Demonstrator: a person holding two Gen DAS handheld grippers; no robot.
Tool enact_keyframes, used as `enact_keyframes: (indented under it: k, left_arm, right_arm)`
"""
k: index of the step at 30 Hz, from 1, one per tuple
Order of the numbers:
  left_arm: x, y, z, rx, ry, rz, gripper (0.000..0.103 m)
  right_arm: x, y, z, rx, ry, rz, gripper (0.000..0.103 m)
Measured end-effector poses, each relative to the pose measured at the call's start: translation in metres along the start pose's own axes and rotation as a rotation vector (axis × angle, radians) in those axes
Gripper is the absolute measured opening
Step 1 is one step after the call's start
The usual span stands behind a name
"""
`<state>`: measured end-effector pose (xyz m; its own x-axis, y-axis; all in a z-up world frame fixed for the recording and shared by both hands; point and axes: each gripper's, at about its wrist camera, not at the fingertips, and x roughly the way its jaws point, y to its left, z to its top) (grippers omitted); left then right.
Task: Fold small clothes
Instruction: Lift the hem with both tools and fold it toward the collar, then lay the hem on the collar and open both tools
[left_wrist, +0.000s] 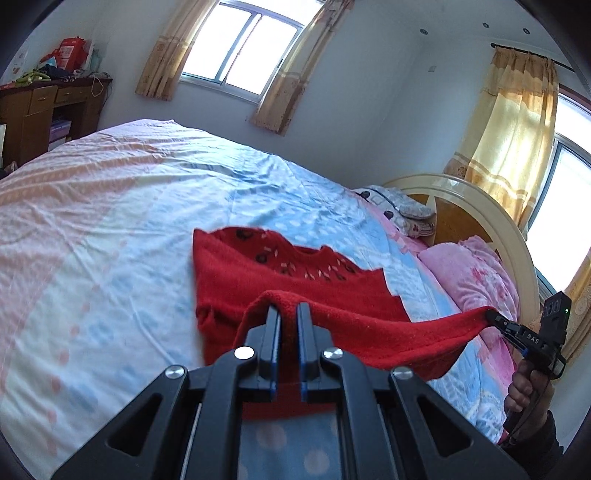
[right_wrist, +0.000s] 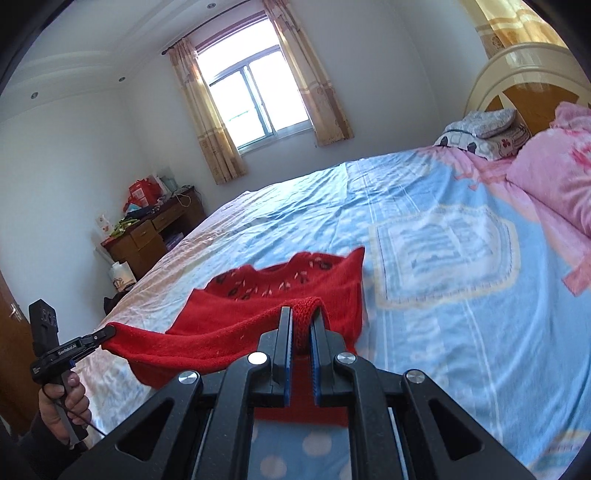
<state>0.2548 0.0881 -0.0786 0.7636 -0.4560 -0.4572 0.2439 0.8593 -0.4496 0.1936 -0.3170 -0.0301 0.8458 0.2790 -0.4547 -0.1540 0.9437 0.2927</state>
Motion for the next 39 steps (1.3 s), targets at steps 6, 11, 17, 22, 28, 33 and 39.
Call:
enact_keyframes:
  k: [6,11,17,22,28,33,39]
  left_arm:
    - [0.022,0.005,0.029,-0.016,-0.016,-0.004,0.008]
    - [0.046,0.006,0.049,-0.009,-0.020,0.005,0.008]
    - [0.073,0.020,0.062,-0.025,-0.020,0.037,0.008]
    - [0.107,0.035,0.065,-0.031,0.022,0.077,0.008]
    - [0.148,0.050,0.060,-0.029,0.104,0.137,0.008]
    - [0.170,0.052,0.066,0.003,0.135,0.169,0.009]
    - [0.168,0.060,0.071,-0.015,0.107,0.276,0.030]
  right_arm:
    - [0.023,0.004,0.029,-0.024,-0.015,-0.019,0.007]
    - [0.051,0.003,0.050,-0.026,-0.010,-0.041,0.007]
    - [0.094,-0.004,0.061,-0.015,0.018,-0.079,0.007]
    - [0.135,-0.019,0.065,0.035,0.077,-0.102,0.007]
    - [0.188,-0.033,0.056,0.053,0.182,-0.156,0.007]
    - [0.222,-0.036,0.065,0.021,0.203,-0.209,0.007]
    - [0.243,-0.048,0.069,0.085,0.189,-0.256,0.049]
